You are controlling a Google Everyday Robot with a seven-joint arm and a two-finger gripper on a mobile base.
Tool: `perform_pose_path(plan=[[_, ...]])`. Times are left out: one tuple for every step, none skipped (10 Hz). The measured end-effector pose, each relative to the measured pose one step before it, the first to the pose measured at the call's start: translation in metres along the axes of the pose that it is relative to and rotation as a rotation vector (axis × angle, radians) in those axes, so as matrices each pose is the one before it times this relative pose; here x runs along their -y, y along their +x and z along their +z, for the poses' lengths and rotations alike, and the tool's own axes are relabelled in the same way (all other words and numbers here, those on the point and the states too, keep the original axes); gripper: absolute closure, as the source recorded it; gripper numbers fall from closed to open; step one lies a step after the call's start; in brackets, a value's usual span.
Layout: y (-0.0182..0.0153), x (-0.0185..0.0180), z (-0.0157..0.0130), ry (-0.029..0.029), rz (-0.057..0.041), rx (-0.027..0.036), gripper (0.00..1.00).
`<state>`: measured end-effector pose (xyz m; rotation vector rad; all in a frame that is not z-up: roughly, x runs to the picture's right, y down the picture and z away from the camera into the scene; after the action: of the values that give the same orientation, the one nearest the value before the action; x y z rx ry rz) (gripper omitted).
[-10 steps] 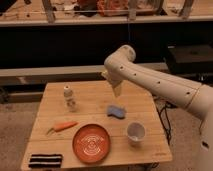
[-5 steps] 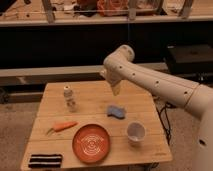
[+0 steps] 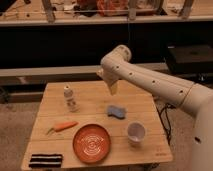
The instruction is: Knock the bottle over
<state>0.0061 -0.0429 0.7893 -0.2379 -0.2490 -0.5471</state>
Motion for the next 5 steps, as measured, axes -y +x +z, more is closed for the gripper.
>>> perform_pose_path(plan=[[-0.00173,0.00173,-0.00009,0.00299,-0.00151,0.00285,0.2],[-0.00112,0.00119,0.00047,0.0034,-0.0014,0.00161,0.2],[-0.00176,0.00222,0.0003,0.00435,-0.0058,0.00394,0.2],[-0.00222,0.00143,0.00082,0.00235,-0.00497,0.00571,0.2],[-0.00082,0.00116,0.00027,0.00374,-0.00346,0.0046,0.2]])
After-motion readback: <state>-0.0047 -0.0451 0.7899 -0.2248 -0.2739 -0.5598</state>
